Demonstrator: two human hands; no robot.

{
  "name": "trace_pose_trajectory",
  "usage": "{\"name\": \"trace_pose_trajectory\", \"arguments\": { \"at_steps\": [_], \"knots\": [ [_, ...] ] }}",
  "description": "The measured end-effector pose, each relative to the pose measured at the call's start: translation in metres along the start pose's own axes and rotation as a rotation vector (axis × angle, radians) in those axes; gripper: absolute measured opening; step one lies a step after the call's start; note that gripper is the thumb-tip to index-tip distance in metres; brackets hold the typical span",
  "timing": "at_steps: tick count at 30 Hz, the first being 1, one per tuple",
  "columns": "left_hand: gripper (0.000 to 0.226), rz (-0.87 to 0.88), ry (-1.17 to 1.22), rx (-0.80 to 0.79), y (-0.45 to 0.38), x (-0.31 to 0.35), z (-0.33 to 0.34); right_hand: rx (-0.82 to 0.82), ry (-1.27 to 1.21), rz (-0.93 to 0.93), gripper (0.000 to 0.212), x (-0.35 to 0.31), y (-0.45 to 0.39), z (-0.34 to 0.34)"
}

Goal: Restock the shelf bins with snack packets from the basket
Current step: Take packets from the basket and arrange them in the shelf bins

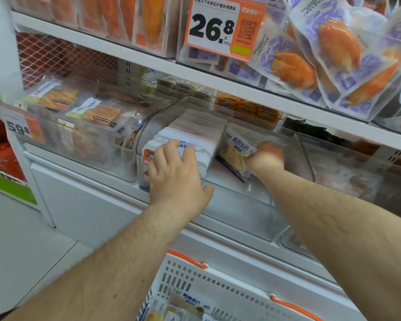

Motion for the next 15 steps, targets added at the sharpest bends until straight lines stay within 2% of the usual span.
{"name": "trace_pose_trajectory", "arguments": {
  "at_steps": [15],
  "knots": [
    [0.087, -0.011, -0.019, -0.028, 0.0017, 0.0022, -0.0032, 0.053, -0.086, 0.068, 0.036, 0.0106, 0.0017, -0.0014]
  ]
}}
Point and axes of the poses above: each hand's wrist, its own y-axis away from the middle knuckle, its own z-axis out of the palm, x = y × z, the point moved 5 cm from there along -y, towards the middle knuckle, and after that the axes turned 7 degrees about -z, right-handed, at the moved point
